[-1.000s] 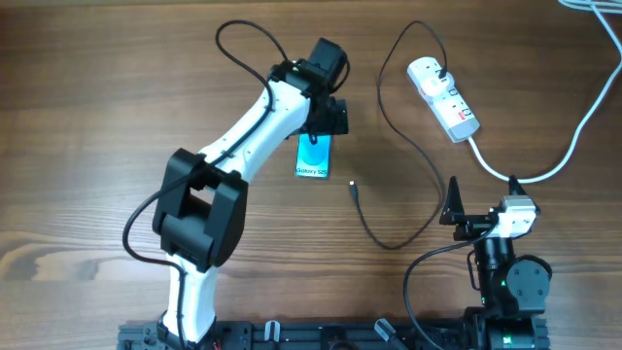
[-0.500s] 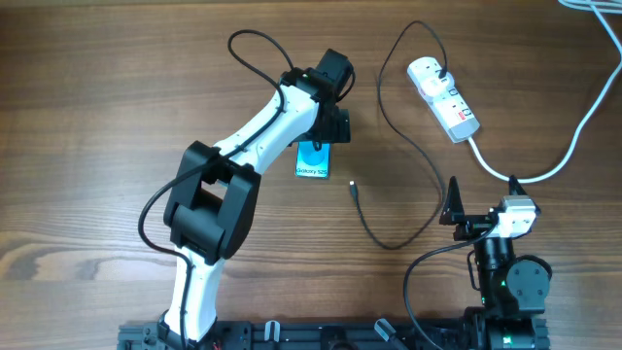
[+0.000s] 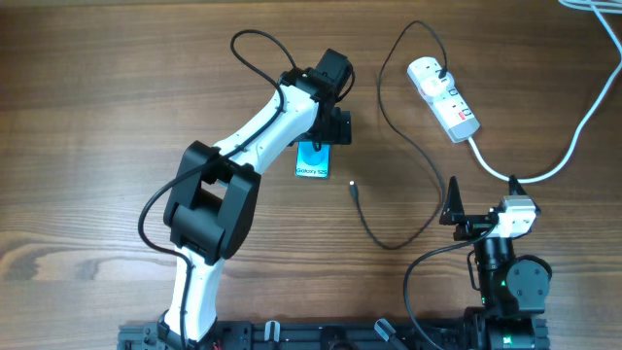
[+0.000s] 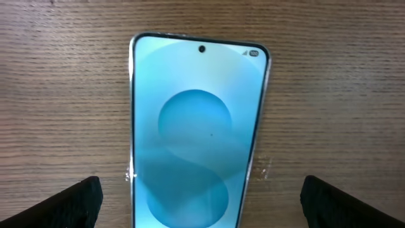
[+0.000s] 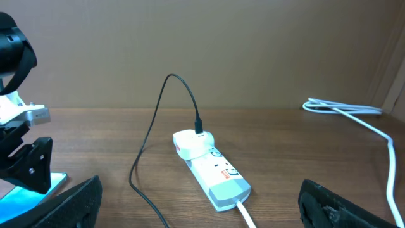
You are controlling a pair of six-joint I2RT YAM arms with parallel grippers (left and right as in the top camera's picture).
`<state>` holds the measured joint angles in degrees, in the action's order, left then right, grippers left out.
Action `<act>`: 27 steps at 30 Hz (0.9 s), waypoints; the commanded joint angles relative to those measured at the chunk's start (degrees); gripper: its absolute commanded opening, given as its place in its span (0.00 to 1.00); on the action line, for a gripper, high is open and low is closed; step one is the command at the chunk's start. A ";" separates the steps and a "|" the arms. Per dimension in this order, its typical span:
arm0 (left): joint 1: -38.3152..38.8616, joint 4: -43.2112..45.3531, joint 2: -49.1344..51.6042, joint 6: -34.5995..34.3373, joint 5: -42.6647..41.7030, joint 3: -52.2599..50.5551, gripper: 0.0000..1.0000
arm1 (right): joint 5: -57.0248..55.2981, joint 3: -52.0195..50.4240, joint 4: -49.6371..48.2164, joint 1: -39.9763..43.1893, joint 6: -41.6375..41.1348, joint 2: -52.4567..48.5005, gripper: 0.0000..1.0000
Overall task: Plug charger to phone and switch on socket
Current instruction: 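Close the left gripper on the phone's edge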
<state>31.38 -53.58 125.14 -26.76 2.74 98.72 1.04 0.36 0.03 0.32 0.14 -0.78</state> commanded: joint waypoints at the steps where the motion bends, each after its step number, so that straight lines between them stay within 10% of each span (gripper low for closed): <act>1: -0.24 -0.48 1.22 1.29 2.27 -0.26 1.00 | 0.26 -0.07 -0.17 0.31 0.48 0.50 1.00; 27: -0.04 -1.44 8.11 5.57 -4.42 -0.26 0.98 | 0.26 -0.07 -0.17 0.31 0.50 0.50 1.00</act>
<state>31.38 -54.85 129.78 -22.55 1.83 99.18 1.04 0.36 0.03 0.32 0.14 -0.78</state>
